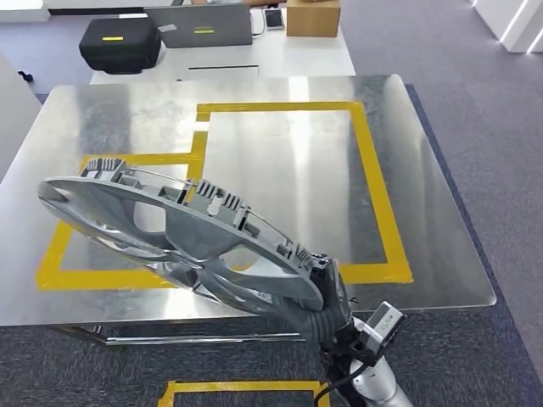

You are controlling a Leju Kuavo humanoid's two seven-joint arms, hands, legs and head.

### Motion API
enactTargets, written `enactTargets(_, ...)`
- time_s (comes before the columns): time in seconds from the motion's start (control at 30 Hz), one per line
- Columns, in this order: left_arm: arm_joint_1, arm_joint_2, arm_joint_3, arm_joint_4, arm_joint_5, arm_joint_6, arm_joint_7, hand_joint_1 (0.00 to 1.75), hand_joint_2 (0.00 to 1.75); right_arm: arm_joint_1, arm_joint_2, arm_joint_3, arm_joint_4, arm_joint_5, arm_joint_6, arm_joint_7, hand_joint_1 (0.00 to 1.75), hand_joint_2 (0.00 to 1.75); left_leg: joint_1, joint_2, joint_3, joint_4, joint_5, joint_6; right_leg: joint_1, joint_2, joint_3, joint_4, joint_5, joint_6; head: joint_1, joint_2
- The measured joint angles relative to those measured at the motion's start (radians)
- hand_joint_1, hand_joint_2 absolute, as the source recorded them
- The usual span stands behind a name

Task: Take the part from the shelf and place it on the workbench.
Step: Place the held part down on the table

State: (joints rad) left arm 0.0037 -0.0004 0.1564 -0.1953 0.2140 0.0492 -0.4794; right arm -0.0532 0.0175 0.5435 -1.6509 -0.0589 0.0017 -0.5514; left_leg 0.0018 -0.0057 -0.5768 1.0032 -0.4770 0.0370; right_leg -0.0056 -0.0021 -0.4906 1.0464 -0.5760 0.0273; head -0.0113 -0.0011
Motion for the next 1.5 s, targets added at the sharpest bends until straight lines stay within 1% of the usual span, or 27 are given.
enactTargets(0.07, 0.0, 0.0, 0.001, 0.0, 0.001, 0.002, -0.001, 0.0, 1.75, -0.001, 0.0, 0.0, 0.0, -0.001, 0.0, -0.001, 1.75, 1.75, 0.005, -0.001, 0.03, -0.017, -0.01, 0.005, -0.002, 0.001, -0.075, 0.115, -0.017, 0.009, 0.004, 0.0)
enactTargets(0.13, 0.001, 0.0, 0.003, 0.0, 0.002, 0.008, -0.002, 0.0, 1.75, 0.001, 0.0, 0.0, 0.0, -0.001, 0.001, -0.001, 1.75, 1.75, 0.007, -0.002, 0.057, -0.024, -0.03, 0.004, -0.005, 0.001, -0.168, 0.213, -0.067, 0.018, 0.006, 0.0)
enactTargets(0.17, 0.002, -0.001, 0.004, 0.0, 0.003, 0.01, -0.003, 0.0, 1.75, 0.004, 0.0, 0.0, 0.0, -0.001, 0.0, -0.001, 1.75, 1.75, 0.008, -0.003, 0.074, -0.025, -0.042, 0.003, -0.006, 0.001, -0.199, 0.225, -0.087, 0.021, 0.006, 0.0)
enactTargets(0.2, 0.003, -0.001, 0.004, 0.0, 0.003, 0.012, -0.003, 0.0, 1.75, 0.006, 0.0, 0.0, 0.0, -0.001, 0.0, 0.0, 1.75, 1.75, 0.01, -0.004, 0.093, -0.026, -0.057, 0.0, -0.007, 0.001, -0.218, 0.209, -0.089, 0.022, 0.007, 0.0)
enactTargets(0.23, 0.004, -0.002, 0.005, 0.001, 0.004, 0.013, -0.004, 0.0, 1.75, 0.007, 0.0, 0.0, 0.001, -0.001, 0.0, 0.0, 1.75, 1.75, 0.011, -0.005, 0.115, -0.026, -0.073, -0.003, -0.007, 0.0, -0.223, 0.165, -0.061, 0.022, 0.007, 0.0)
enactTargets(0.3, 0.005, -0.003, 0.006, 0.002, 0.004, 0.014, -0.004, 0.0, 1.75, 0.01, 0.0, -0.001, 0.002, -0.001, 0.0, -0.001, 1.75, 1.75, 0.011, -0.007, 0.15, -0.025, -0.108, -0.011, -0.006, -0.003, -0.224, 0.054, 0.068, 0.014, 0.008, 0.0)
enactTargets(0.33, 0.005, -0.003, 0.007, 0.003, 0.005, 0.015, -0.005, 0.0, 1.75, 0.012, 0.0, -0.001, 0.003, -0.002, 0.0, -0.001, 1.75, 1.75, 0.01, -0.007, 0.164, -0.026, -0.125, -0.017, -0.003, -0.005, -0.219, 0.019, 0.12, 0.007, 0.009, 0.0)
enactTargets(0.37, 0.004, -0.003, 0.009, 0.004, 0.007, 0.016, -0.006, 0.0, 1.75, 0.014, 0.0, -0.002, 0.003, -0.001, 0.0, -0.001, 1.75, 1.75, 0.009, -0.007, 0.177, -0.028, -0.137, -0.024, -0.001, -0.005, -0.214, 0.003, 0.152, -0.002, 0.01, 0.0)
enactTargets(0.43, -0.003, -0.003, 0.015, 0.005, 0.009, 0.021, -0.008, 0.0, 1.75, 0.017, 0.0, -0.002, 0.001, 0.0, 0.0, 0.0, 1.75, 1.75, 0.008, -0.007, 0.194, -0.02, -0.136, -0.038, 0.0, -0.003, -0.191, 0.001, 0.143, -0.02, 0.014, 0.0)
enactTargets(0.47, -0.006, -0.003, 0.019, 0.005, 0.008, 0.024, -0.01, 0.0, 1.75, 0.018, 0.0, -0.003, 0.0, 0.001, -0.001, 0.0, 1.75, 1.75, 0.009, -0.006, 0.188, 0.008, -0.121, -0.043, -0.002, -0.003, -0.176, -0.004, 0.14, -0.026, 0.013, 0.0)
enactTargets(0.5, -0.009, -0.004, 0.02, 0.005, 0.006, 0.027, -0.016, 0.0, 1.75, 0.018, 0.0, -0.005, -0.001, 0.002, -0.003, -0.001, 1.75, 1.75, 0.009, -0.006, 0.163, 0.06, -0.101, -0.047, -0.004, -0.004, -0.159, -0.011, 0.135, -0.032, 0.012, 0.0)
enactTargets(0.53, -0.011, -0.005, 0.021, 0.005, 0.002, 0.029, -0.022, 0.0, 1.75, 0.018, 0.001, -0.007, -0.002, 0.005, -0.007, -0.003, 1.75, 1.75, 0.01, -0.006, 0.126, 0.124, -0.089, -0.051, -0.007, -0.005, -0.142, -0.018, 0.129, -0.035, 0.01, 0.0)
enactTargets(0.57, -0.011, -0.006, 0.021, 0.005, -0.003, 0.031, -0.03, 0.0, 1.75, 0.018, 0.001, -0.009, -0.003, 0.012, -0.013, -0.006, 1.75, 1.75, 0.011, -0.005, 0.083, 0.189, -0.096, -0.054, -0.007, -0.005, -0.126, -0.024, 0.12, -0.039, 0.009, 0.0)
enactTargets(0.6, -0.011, -0.006, 0.021, 0.005, -0.008, 0.031, -0.036, 0.0, 1.75, 0.019, 0.001, -0.011, -0.004, 0.027, -0.023, -0.009, 1.75, 1.75, 0.012, -0.005, 0.04, 0.237, -0.127, -0.058, -0.007, -0.003, -0.112, -0.028, 0.111, -0.042, 0.008, 0.0)
enactTargets(0.63, -0.009, -0.006, 0.021, 0.005, -0.012, 0.033, -0.037, 0.0, 1.75, 0.02, 0.001, -0.013, -0.004, 0.051, -0.037, -0.013, 1.75, 1.75, 0.012, -0.005, 0.005, 0.261, -0.174, -0.061, -0.007, 0.0, -0.098, -0.03, 0.1, -0.043, 0.009, 0.0)
enactTargets(0.67, -0.008, -0.006, 0.021, 0.005, -0.016, 0.035, -0.033, 0.0, 1.75, 0.021, 0.001, -0.015, -0.005, 0.084, -0.055, -0.017, 1.75, 1.75, 0.013, -0.005, -0.022, 0.264, -0.216, -0.063, -0.007, 0.004, -0.083, -0.031, 0.089, -0.044, 0.008, 0.0)
enactTargets(0.7, -0.007, -0.006, 0.021, 0.005, -0.02, 0.037, -0.025, 0.0, 1.75, 0.023, 0.001, -0.016, -0.005, 0.132, -0.08, -0.02, 1.75, 1.75, 0.014, -0.004, -0.039, 0.245, -0.235, -0.064, -0.007, 0.007, -0.068, -0.031, 0.077, -0.044, 0.008, 0.0)
enactTargets(0.73, -0.007, -0.006, 0.021, 0.005, -0.025, 0.041, -0.013, 0.0, 1.75, 0.025, 0.001, -0.016, -0.005, 0.192, -0.112, -0.022, 1.75, 1.75, 0.015, -0.004, -0.047, 0.207, -0.219, -0.064, -0.007, 0.01, -0.052, -0.031, 0.065, -0.043, 0.008, 0.0)
enactTargets(0.83, -0.004, -0.006, 0.018, 0.008, -0.05, 0.053, 0.034, 0.0, 1.75, 0.031, -0.012, -0.007, -0.002, 0.431, -0.251, -0.01, 1.75, 1.75, 0.014, -0.001, -0.052, 0.069, -0.038, -0.057, -0.005, 0.015, -0.022, -0.027, 0.032, -0.029, 0.007, 0.0)
enactTargets(0.87, -0.004, -0.007, 0.015, 0.01, -0.059, 0.057, 0.049, 0.0, 1.75, 0.032, -0.023, -0.002, 0.002, 0.517, -0.303, 0.005, 1.75, 1.75, 0.012, 0.0, -0.054, 0.051, 0.003, -0.051, -0.004, 0.016, -0.021, -0.027, 0.024, -0.022, 0.006, 0.0)
enactTargets(0.9, -0.003, -0.007, 0.012, 0.011, -0.067, 0.059, 0.062, 0.0, 1.75, 0.032, -0.037, 0.003, 0.007, 0.594, -0.352, 0.023, 1.75, 1.75, 0.009, 0.0, -0.056, 0.047, 0.018, -0.047, -0.004, 0.017, -0.02, -0.027, 0.018, -0.015, 0.006, 0.0)
enactTargets(1.0, -0.004, -0.011, -0.002, 0.011, -0.086, 0.058, 0.081, 0.0, 1.75, 0.022, -0.089, 0.011, 0.028, 0.753, -0.437, 0.087, 1.75, 1.75, 0.009, -0.004, -0.053, 0.039, 0.029, -0.044, -0.004, 0.014, -0.015, -0.035, 0.015, -0.016, 0.006, 0.0)
enactTargets(1.07, -0.007, -0.01, -0.01, 0.011, -0.095, 0.053, 0.087, 0.0, 1.75, 0.01, -0.131, 0.015, 0.043, 0.816, -0.43, 0.131, 1.75, 1.75, 0.008, -0.006, -0.052, 0.038, 0.028, -0.043, -0.004, 0.012, -0.006, -0.043, 0.017, -0.02, 0.006, 0.0)
enactTargets(1.2, -0.009, -0.008, -0.022, 0.011, -0.103, 0.042, 0.089, 0.0, 1.75, -0.028, -0.25, 0.042, 0.067, 0.896, -0.314, 0.206, 1.75, 1.75, 0.007, -0.007, -0.05, 0.038, 0.022, -0.034, -0.005, 0.012, 0.001, -0.061, 0.015, -0.017, 0.007, 0.0)
enactTargets(1.27, -0.009, -0.008, -0.027, 0.011, -0.103, 0.041, 0.089, 0.0, 1.75, -0.045, -0.301, 0.056, 0.076, 0.914, -0.287, 0.222, 1.75, 1.75, 0.006, -0.007, -0.048, 0.038, 0.02, -0.03, -0.005, 0.011, -0.001, -0.066, 0.015, -0.01, 0.007, 0.0)
enactTargets(1.37, -0.009, -0.008, -0.031, 0.011, -0.103, 0.041, 0.088, 0.0, 1.75, -0.067, -0.347, 0.072, 0.085, 0.925, -0.261, 0.235, 1.75, 1.75, 0.005, -0.007, -0.045, 0.038, 0.019, -0.027, -0.006, 0.011, 0.0, -0.07, 0.015, 0.005, 0.006, 0.0)
enactTargets(1.5, -0.009, -0.007, -0.031, 0.011, -0.101, 0.03, 0.087, 0.0, 1.75, -0.147, -0.412, 0.135, 0.101, 0.939, -0.116, 0.287, 1.75, 1.75, 0.005, -0.006, -0.041, 0.038, 0.02, -0.026, -0.006, 0.013, 0.002, -0.069, 0.017, 0.008, 0.006, 0.0)
